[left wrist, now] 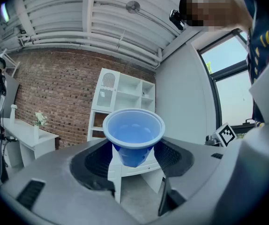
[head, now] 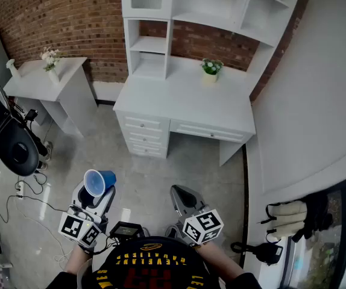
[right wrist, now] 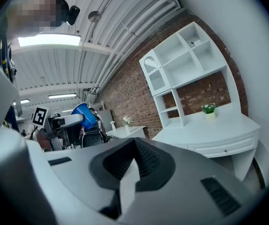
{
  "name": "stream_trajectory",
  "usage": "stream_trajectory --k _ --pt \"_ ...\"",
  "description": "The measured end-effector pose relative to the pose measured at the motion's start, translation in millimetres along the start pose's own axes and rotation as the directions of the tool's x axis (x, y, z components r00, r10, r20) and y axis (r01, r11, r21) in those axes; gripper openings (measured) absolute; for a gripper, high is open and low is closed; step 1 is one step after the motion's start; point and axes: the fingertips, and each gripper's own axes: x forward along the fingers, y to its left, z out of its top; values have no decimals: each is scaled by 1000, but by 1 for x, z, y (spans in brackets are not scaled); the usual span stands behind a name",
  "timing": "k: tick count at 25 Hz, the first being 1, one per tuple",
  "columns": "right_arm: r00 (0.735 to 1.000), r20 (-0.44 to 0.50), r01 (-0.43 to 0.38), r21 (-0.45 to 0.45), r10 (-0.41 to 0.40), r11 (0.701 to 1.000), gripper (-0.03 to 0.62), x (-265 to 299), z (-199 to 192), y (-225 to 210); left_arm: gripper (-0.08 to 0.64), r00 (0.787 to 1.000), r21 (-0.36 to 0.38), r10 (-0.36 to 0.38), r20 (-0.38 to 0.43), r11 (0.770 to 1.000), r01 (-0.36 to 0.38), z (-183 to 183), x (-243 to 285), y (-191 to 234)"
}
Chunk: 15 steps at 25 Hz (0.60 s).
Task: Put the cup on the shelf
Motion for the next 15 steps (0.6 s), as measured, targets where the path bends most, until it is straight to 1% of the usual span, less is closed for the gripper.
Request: stream_trajectory --k 3,9,12,15 --pt "1000 -5 6 6 -6 1000 3 -11 1 -11 279 1000 -7 -5 10 1000 5 6 5 -13" --pt "1000 9 -5 5 5 1000 3 -24 10 -32 279 1000 9 6 10 1000 -6 12 20 -32" --pt "1000 14 -21 19 20 1000 3 -28 12 -40 279 1000 20 16 10 1000 -16 14 26 -40" --pt "998 40 -44 47 42 998 3 -35 18 -48 279 1000 30 24 10 999 -25 17 32 -49"
